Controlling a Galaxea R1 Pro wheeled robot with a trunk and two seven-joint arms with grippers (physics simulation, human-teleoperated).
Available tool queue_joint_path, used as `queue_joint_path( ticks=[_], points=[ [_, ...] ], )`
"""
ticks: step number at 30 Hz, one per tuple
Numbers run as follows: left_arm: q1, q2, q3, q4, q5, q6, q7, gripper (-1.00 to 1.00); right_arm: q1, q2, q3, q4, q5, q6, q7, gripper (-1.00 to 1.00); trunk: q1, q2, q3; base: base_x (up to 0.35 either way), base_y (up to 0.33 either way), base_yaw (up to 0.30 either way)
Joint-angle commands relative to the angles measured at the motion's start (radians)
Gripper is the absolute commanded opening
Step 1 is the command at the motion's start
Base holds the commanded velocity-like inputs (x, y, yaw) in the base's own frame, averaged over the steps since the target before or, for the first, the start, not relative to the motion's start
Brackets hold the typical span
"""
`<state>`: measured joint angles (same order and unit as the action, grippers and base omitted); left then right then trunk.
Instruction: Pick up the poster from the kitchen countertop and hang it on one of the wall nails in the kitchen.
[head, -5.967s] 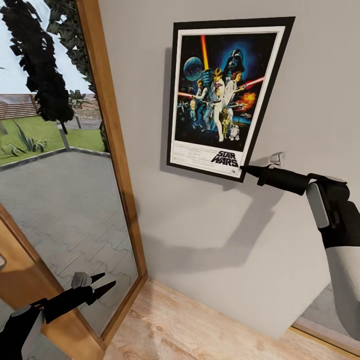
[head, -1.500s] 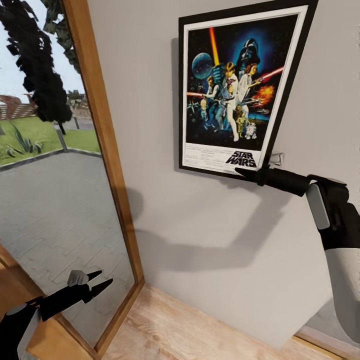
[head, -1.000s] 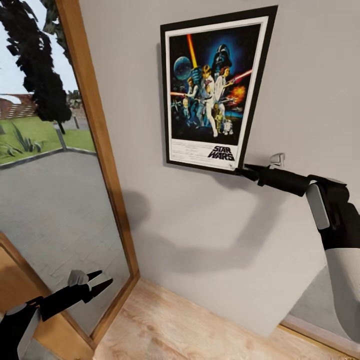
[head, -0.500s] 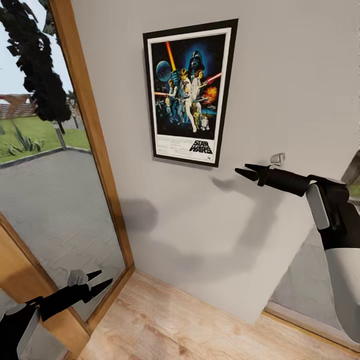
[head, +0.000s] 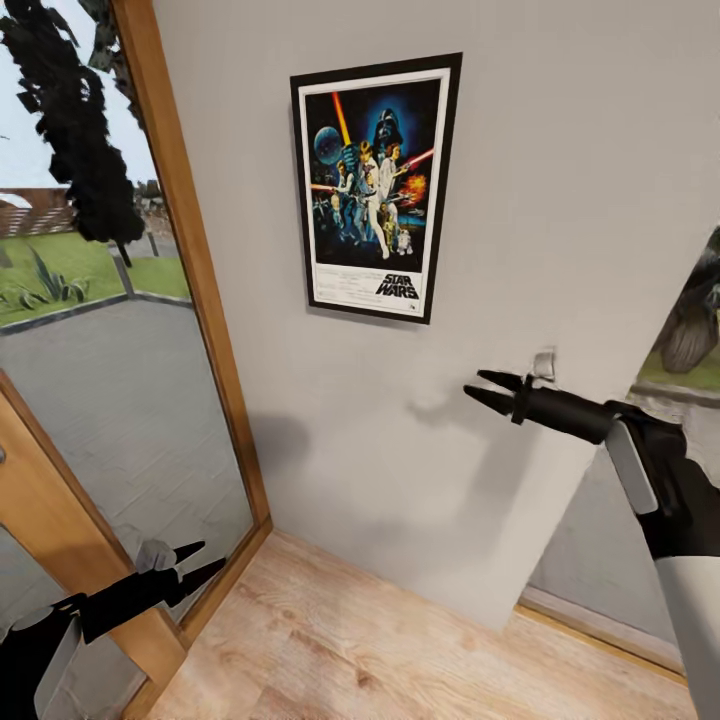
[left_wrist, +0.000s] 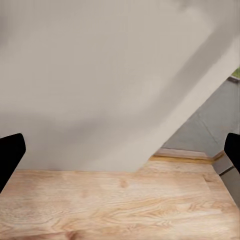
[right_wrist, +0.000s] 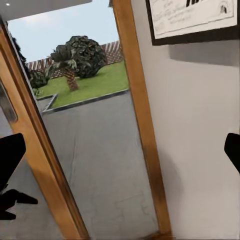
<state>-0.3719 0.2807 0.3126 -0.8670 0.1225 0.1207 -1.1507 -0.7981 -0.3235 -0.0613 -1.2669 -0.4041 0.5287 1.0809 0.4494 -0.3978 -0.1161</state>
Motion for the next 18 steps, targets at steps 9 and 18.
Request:
queue_joint_path(
  ticks=[9,18],
  points=[
    [-0.001,-0.008,-0.010,-0.001,0.007,0.013,-0.036,1.00,0.453,0.000,-0.001,-0.003,-0.006,-0.305,0.017,1.00,0.001,-0.002,-0.002,-0.006,0.000,0.000],
    [-0.001,-0.003,0.020,0.280,0.002,-0.018,-0.200,1.00,0.612,-0.004,-0.002,0.216,-0.002,-0.380,0.017,1.00,0.001,-0.002,-0.002,0.000,0.000,0.000]
  ],
)
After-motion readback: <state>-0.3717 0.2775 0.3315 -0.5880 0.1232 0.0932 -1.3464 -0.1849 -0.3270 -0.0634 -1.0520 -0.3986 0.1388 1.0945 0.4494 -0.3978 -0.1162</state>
